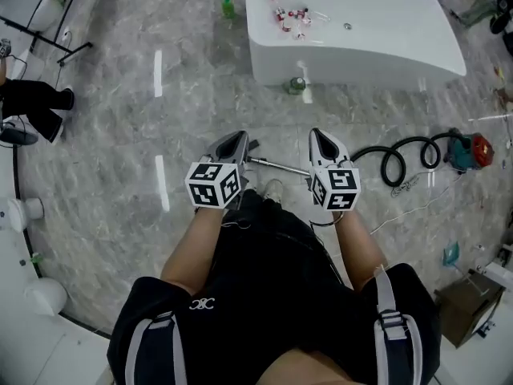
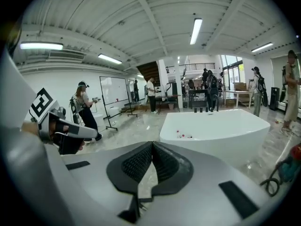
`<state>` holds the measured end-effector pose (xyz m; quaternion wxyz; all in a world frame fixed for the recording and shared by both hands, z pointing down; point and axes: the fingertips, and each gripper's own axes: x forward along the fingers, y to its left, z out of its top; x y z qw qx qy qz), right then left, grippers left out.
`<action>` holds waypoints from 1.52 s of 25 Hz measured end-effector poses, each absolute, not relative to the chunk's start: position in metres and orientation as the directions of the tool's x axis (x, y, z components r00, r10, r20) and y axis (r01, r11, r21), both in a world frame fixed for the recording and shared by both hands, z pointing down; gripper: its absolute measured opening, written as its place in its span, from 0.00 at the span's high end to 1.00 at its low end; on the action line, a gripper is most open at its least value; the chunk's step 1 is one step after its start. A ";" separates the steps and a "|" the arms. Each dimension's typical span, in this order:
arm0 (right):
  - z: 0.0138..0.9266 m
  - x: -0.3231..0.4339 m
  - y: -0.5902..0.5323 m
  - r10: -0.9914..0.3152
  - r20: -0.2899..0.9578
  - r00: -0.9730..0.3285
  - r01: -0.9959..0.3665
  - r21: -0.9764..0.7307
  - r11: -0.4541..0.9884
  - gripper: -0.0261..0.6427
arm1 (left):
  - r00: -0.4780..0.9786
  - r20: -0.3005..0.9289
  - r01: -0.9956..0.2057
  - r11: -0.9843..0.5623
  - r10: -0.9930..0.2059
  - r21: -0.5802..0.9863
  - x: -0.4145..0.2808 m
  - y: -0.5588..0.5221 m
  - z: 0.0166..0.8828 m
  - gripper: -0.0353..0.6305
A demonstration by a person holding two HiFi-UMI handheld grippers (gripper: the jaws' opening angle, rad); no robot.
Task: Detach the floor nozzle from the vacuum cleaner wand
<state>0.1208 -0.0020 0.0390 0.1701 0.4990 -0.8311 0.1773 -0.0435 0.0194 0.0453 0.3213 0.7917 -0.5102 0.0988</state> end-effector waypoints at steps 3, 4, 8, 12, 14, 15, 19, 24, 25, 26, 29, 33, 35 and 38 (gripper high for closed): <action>0.086 0.115 -0.012 -0.717 0.528 -0.455 -0.869 -0.089 0.487 0.95 | 0.460 0.504 -0.870 -0.258 -0.732 0.419 -0.053 0.001 0.088 0.93; 0.108 0.112 -0.017 -0.700 0.550 -0.455 -0.862 -0.072 0.503 0.95 | 0.463 0.515 -0.870 -0.256 -0.721 0.422 -0.056 -0.009 0.107 0.93; 0.210 0.099 -0.025 -0.621 0.643 -0.448 -0.832 -0.045 0.554 0.95 | 0.476 0.573 -0.859 -0.212 -0.667 0.467 -0.067 -0.026 0.194 0.93; 0.319 0.081 -0.036 -0.570 0.678 -0.464 -0.749 0.043 0.661 0.95 | 0.475 0.627 -0.856 -0.158 -0.618 0.492 -0.074 -0.040 0.294 0.93; 0.378 0.073 -0.026 -0.519 0.713 -0.472 -0.667 0.097 0.739 0.95 | 0.475 0.650 -0.855 -0.134 -0.593 0.501 -0.076 -0.041 0.342 0.93; 0.408 0.070 -0.018 -0.484 0.736 -0.473 -0.629 0.102 0.771 0.95 | 0.472 0.661 -0.856 -0.124 -0.583 0.501 -0.078 -0.039 0.365 0.93; 0.528 0.066 0.010 -0.339 0.822 -0.458 -0.529 0.054 0.847 0.95 | 0.463 0.685 -0.862 -0.107 -0.562 0.495 -0.085 -0.036 0.453 0.93; 0.663 0.071 0.037 -0.186 0.902 -0.390 -0.443 -0.007 0.896 0.95 | 0.479 0.710 -0.863 -0.129 -0.515 0.489 -0.085 -0.019 0.538 0.93; 0.687 0.072 0.041 -0.162 0.914 -0.373 -0.442 -0.021 0.897 0.95 | 0.483 0.715 -0.861 -0.126 -0.505 0.493 -0.085 -0.012 0.552 0.93; 0.709 0.072 0.047 -0.133 0.925 -0.356 -0.438 -0.039 0.898 0.92 | 0.487 0.721 -0.859 -0.118 -0.494 0.499 -0.086 -0.004 0.565 0.93; 0.769 0.064 0.065 -0.037 0.946 -0.322 -0.400 -0.100 0.911 0.74 | 0.494 0.735 -0.854 -0.102 -0.465 0.510 -0.092 0.022 0.595 0.93; 0.832 0.043 0.072 0.024 0.954 -0.298 -0.349 -0.132 0.928 0.60 | 0.494 0.744 -0.852 -0.082 -0.451 0.516 -0.106 0.051 0.627 0.93; 0.863 0.039 0.084 0.063 0.964 -0.258 -0.260 -0.132 0.956 0.59 | 0.498 0.740 -0.846 -0.068 -0.451 0.528 -0.111 0.060 0.637 0.93; 0.913 0.034 0.099 0.119 0.977 -0.175 -0.123 -0.142 0.982 0.59 | 0.493 0.733 -0.848 -0.069 -0.468 0.526 -0.128 0.061 0.650 0.93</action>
